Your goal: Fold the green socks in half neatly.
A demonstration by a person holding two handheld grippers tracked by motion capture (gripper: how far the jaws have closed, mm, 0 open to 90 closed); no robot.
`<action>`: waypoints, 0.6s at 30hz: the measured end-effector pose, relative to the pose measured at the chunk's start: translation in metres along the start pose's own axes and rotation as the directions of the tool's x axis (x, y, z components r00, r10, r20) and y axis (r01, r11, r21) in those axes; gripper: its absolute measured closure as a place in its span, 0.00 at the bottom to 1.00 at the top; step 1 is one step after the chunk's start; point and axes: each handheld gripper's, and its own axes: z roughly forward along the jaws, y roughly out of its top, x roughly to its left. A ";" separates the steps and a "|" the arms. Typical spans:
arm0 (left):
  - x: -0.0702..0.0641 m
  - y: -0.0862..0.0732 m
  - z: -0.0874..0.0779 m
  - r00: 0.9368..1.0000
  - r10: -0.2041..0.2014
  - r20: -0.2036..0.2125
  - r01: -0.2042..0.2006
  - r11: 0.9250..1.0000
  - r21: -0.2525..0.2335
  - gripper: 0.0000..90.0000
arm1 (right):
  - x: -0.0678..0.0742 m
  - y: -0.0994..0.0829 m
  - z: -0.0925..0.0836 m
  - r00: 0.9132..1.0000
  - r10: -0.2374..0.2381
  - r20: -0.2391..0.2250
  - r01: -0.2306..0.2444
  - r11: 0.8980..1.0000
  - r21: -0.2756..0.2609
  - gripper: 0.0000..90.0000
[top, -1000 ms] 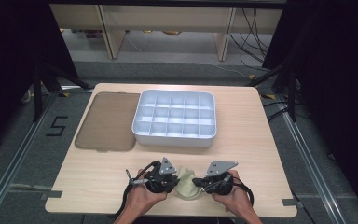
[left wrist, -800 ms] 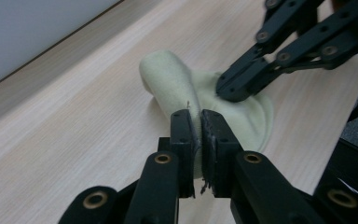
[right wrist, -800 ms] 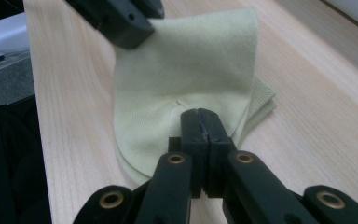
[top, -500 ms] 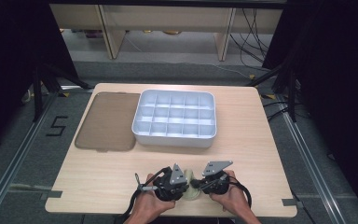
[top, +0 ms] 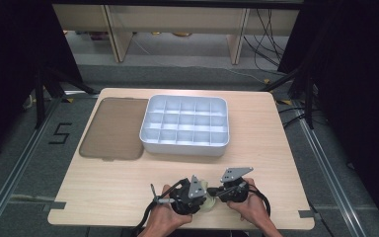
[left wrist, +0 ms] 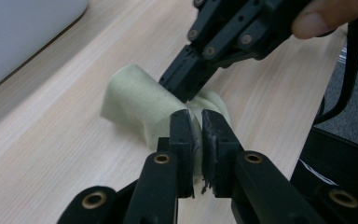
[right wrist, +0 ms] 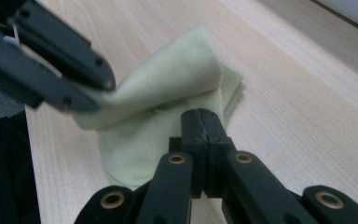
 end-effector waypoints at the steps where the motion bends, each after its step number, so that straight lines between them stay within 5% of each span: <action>1: -0.002 0.001 0.004 1.000 0.020 0.003 -0.020 1.000 -0.004 0.91 | 0.000 0.000 0.000 1.000 0.013 -0.004 -0.013 1.000 -0.004 1.00; 5: -0.009 0.003 0.016 0.998 0.059 0.011 -0.059 0.998 0.009 0.91 | -0.002 -0.001 -0.001 1.000 0.004 -0.002 -0.004 1.000 -0.004 1.00; 10: -0.013 0.002 0.021 0.998 0.061 0.022 -0.061 0.998 0.018 0.91 | -0.013 -0.003 -0.012 0.998 0.033 0.044 -0.032 0.999 -0.034 1.00; 11: -0.011 0.003 0.021 0.995 0.093 0.026 -0.093 0.995 0.029 0.91 | -0.015 -0.003 -0.016 0.998 0.041 0.048 -0.038 0.998 -0.051 1.00; 18: -0.013 0.001 0.030 0.998 0.066 0.024 -0.066 0.998 0.018 0.91 | -0.012 0.004 -0.034 0.998 0.058 0.029 -0.053 0.986 -0.157 1.00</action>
